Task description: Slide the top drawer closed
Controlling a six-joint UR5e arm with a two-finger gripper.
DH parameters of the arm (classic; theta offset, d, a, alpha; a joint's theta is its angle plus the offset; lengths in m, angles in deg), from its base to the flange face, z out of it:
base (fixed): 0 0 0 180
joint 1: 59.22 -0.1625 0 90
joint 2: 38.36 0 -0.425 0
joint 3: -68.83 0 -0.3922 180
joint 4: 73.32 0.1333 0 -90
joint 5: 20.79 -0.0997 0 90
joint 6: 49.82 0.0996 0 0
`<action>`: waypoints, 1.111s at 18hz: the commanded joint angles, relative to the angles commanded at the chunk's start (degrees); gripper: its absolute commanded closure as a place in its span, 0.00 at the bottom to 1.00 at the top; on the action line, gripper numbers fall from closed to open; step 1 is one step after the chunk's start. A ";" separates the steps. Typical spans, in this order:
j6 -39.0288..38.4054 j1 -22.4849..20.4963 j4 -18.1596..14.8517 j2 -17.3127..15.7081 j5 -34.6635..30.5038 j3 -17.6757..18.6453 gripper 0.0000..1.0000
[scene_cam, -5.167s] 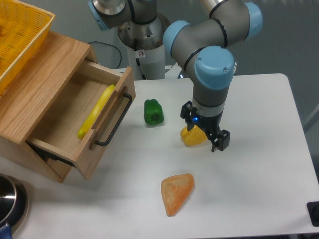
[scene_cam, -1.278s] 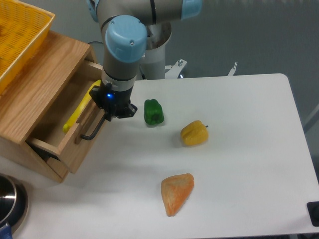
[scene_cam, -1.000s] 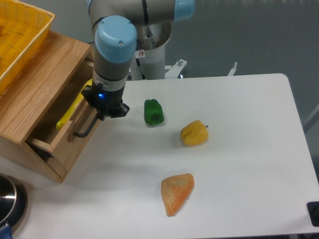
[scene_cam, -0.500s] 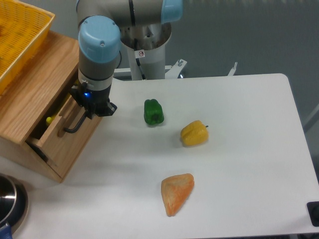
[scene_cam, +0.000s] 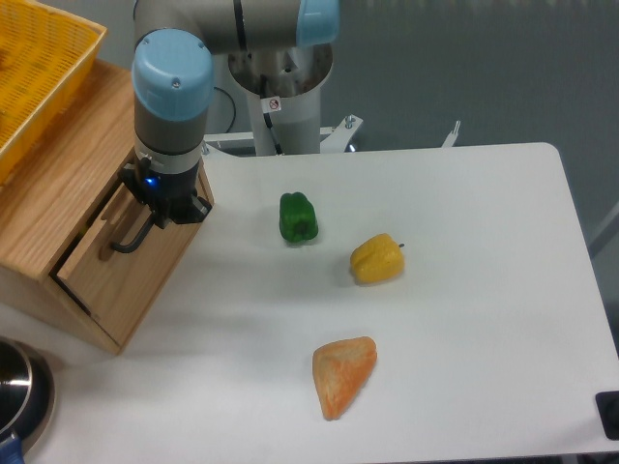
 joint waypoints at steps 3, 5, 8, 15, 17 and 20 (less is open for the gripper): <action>-0.44 0.26 0.00 0.00 0.44 0.00 1.00; -0.70 1.14 0.00 0.00 0.44 -0.09 1.00; -0.97 1.14 0.09 0.00 0.44 -0.09 1.00; -0.71 -0.78 0.53 0.26 -0.09 -0.96 1.00; -0.35 -2.19 0.70 0.44 -0.09 -1.58 1.00; -0.18 -4.82 2.19 0.62 -0.26 -2.20 1.00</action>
